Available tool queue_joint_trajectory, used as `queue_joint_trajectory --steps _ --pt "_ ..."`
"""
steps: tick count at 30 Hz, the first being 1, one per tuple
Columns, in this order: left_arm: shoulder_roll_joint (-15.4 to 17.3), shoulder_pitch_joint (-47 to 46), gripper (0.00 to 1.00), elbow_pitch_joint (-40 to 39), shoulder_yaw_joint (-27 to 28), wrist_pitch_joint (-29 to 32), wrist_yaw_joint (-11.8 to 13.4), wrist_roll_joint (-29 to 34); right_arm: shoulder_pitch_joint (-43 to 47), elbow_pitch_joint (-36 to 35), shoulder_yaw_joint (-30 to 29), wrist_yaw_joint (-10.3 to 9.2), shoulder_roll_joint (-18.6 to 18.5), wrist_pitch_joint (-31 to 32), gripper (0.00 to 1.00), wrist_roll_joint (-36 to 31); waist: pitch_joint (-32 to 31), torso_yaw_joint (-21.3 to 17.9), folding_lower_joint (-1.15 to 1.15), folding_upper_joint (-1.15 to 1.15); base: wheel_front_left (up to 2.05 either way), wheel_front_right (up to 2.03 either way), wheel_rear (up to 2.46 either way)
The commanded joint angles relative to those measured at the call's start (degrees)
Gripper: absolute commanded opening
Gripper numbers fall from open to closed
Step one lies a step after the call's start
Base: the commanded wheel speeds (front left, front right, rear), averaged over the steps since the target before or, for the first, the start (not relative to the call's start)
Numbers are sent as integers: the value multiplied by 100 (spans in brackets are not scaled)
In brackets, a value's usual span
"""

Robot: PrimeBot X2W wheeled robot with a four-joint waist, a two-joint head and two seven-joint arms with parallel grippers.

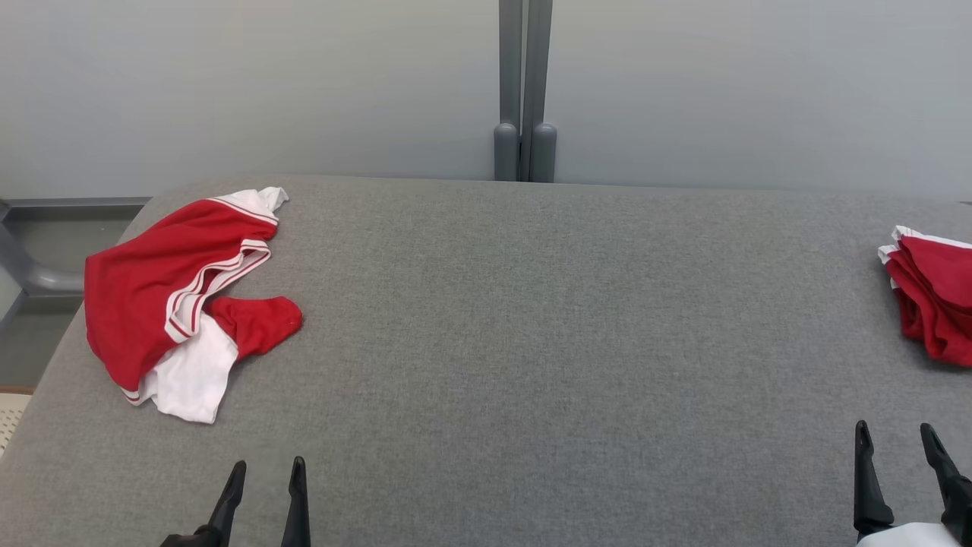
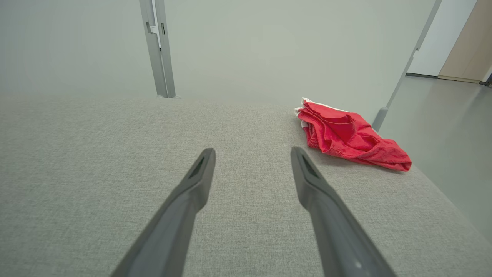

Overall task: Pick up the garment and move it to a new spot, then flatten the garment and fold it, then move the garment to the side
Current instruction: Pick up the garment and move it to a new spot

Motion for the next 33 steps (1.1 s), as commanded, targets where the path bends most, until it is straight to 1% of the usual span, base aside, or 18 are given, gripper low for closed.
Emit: queue_joint_trajectory --steps 1,5,7,9,11,17,20,23,26,30,33 --pt "15 -27 100 -25 -8 1 -35 56 77 22 21 -9 -5 -16 100 52 4 -26 0 0 0 0 0" --pt "15 -90 100 -34 -58 1 -41 28 112 58 132 -8 -3 -16 100 112 17 0 0 0 0 0 0" --pt "15 -93 100 -38 -58 1 -42 9 117 64 224 -8 -2 -16 100 150 18 85 0 0 0 0 0" --pt "15 -116 100 -22 -74 1 -39 22 127 75 377 -8 -1 -16 100 212 16 262 0 0 0 0 0" --pt "15 -126 100 -11 -78 1 -40 53 141 93 529 -8 -7 -16 100 263 -5 515 0 0 0 0 0" --pt "15 51 100 27 14 1 -41 82 49 162 1089 -8 -4 -17 100 488 -97 1540 0 0 0 0 0" --pt "15 183 100 -18 199 1 -32 2 -112 168 1433 -8 -4 -17 100 545 -61 1877 0 0 0 0 0" --pt "10 251 100 -143 322 1 40 -133 -333 220 1683 -8 -6 -16 100 465 86 2010 0 0 0 0 0" --pt "10 299 100 -244 365 1 120 -250 -470 279 1806 -8 -12 -17 100 416 154 2062 0 0 0 0 0" --pt "11 215 100 -334 339 1 170 -307 -431 292 1820 -8 -10 -16 100 362 190 2083 0 0 0 0 0" --pt "11 108 100 -371 308 1 137 -262 -299 257 1751 -8 -11 -16 100 342 180 2069 0 0 0 0 0"
